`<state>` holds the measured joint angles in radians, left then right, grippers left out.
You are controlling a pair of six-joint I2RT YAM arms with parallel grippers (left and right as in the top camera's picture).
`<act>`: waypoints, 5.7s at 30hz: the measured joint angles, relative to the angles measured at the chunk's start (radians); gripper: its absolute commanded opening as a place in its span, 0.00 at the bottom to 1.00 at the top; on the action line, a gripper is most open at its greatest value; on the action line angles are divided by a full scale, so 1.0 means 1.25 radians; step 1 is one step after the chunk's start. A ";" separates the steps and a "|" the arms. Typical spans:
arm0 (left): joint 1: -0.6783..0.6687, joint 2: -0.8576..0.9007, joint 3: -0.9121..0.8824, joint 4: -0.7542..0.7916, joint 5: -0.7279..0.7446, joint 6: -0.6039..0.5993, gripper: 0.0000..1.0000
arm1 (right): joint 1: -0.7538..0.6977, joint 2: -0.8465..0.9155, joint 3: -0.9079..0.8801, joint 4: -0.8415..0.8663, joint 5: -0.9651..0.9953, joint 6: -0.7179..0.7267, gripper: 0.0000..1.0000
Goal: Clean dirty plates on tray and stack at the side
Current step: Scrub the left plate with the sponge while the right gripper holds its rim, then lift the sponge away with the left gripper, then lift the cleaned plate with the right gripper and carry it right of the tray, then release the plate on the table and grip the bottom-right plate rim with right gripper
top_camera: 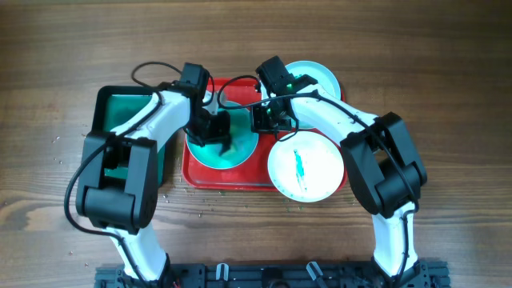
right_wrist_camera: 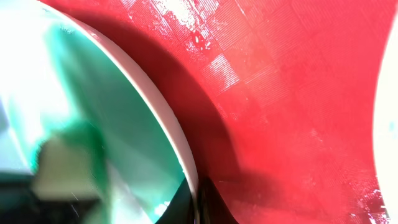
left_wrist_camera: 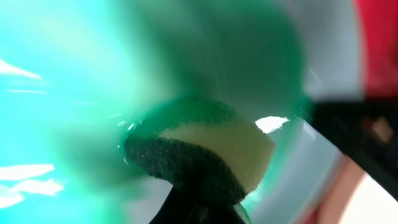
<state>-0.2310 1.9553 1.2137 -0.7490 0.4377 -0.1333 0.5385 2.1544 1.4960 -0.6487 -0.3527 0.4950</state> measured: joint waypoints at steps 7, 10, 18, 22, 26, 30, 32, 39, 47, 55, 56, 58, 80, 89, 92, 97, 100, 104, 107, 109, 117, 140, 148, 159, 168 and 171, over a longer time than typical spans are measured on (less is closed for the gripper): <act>0.025 0.017 0.009 0.015 0.094 0.031 0.04 | 0.000 0.000 0.000 0.000 -0.002 -0.002 0.04; 0.070 0.022 0.081 -0.030 0.084 0.017 0.04 | 0.000 0.000 0.000 0.000 -0.003 -0.002 0.04; 0.177 0.010 0.366 -0.107 0.073 0.006 0.04 | 0.000 0.000 0.000 -0.003 -0.005 0.002 0.04; 0.180 0.003 0.380 -0.123 0.052 0.006 0.04 | 0.000 0.000 0.000 -0.006 -0.005 -0.002 0.04; 0.179 0.004 0.380 -0.153 -0.006 0.000 0.04 | 0.004 -0.023 -0.003 -0.034 0.042 -0.008 0.04; 0.179 0.003 0.380 -0.162 -0.024 -0.010 0.04 | 0.009 -0.112 -0.007 -0.071 0.162 -0.019 0.04; 0.179 0.004 0.380 -0.164 -0.030 -0.013 0.04 | 0.010 -0.165 -0.007 -0.081 0.224 -0.023 0.04; 0.179 0.004 0.380 -0.164 -0.042 -0.036 0.04 | 0.052 -0.278 -0.007 -0.126 0.482 -0.057 0.04; 0.179 0.004 0.380 -0.164 -0.045 -0.054 0.04 | 0.177 -0.279 -0.007 -0.168 0.760 -0.078 0.04; 0.179 0.004 0.380 -0.164 -0.048 -0.057 0.04 | 0.314 -0.279 -0.007 -0.168 1.064 -0.081 0.04; 0.179 0.004 0.380 -0.165 -0.048 -0.057 0.04 | 0.328 -0.279 -0.007 -0.168 1.104 -0.081 0.04; 0.179 0.004 0.380 -0.164 -0.048 -0.057 0.04 | 0.350 -0.279 -0.007 -0.168 1.171 -0.084 0.04; 0.179 0.004 0.380 -0.170 -0.054 -0.057 0.04 | 0.387 -0.279 -0.007 -0.144 1.309 -0.101 0.04; 0.179 0.004 0.380 -0.170 -0.054 -0.057 0.04 | 0.387 -0.279 -0.007 -0.135 1.421 -0.146 0.04; 0.179 0.004 0.380 -0.170 -0.054 -0.057 0.04 | 0.387 -0.279 -0.007 -0.098 1.450 -0.217 0.04; 0.179 0.004 0.380 -0.168 -0.054 -0.057 0.04 | 0.389 -0.281 -0.007 -0.079 1.358 -0.278 0.04; 0.179 0.004 0.380 -0.168 -0.061 -0.057 0.04 | 0.391 -0.288 -0.007 -0.119 1.154 -0.311 0.04; 0.179 0.004 0.380 -0.168 -0.070 -0.060 0.04 | 0.348 -0.341 -0.007 -0.142 0.857 -0.307 0.04; 0.179 0.004 0.380 -0.173 -0.088 -0.098 0.04 | 0.193 -0.442 -0.007 -0.143 0.591 -0.304 0.04; 0.175 0.004 0.380 -0.177 -0.113 -0.126 0.04 | 0.050 -0.507 -0.007 -0.148 0.445 -0.296 0.04; 0.048 0.004 0.380 -0.223 -0.307 -0.214 0.04 | -0.501 -0.577 -0.018 -0.262 0.140 -0.203 0.04; -0.060 0.004 0.380 -0.221 -0.520 -0.287 0.04 | -0.727 -0.527 -0.528 0.148 0.268 -0.091 0.19; -0.060 0.004 0.380 -0.221 -0.521 -0.287 0.04 | -0.727 -0.528 -0.512 0.056 0.228 -0.092 0.33; -0.060 0.004 0.380 -0.212 -0.521 -0.287 0.04 | -0.516 -0.558 -0.372 -0.157 0.042 -0.131 0.33; -0.060 0.004 0.380 -0.212 -0.521 -0.287 0.04 | -0.359 -0.545 -0.495 -0.174 0.037 -0.130 0.32; -0.060 0.004 0.380 -0.212 -0.521 -0.287 0.04 | -0.347 -0.544 -0.531 -0.131 0.044 -0.127 0.32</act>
<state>-0.3058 1.9606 1.6886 -1.0138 -0.2131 -0.4927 0.1043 1.4738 0.8326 -0.8127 -0.2981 0.3363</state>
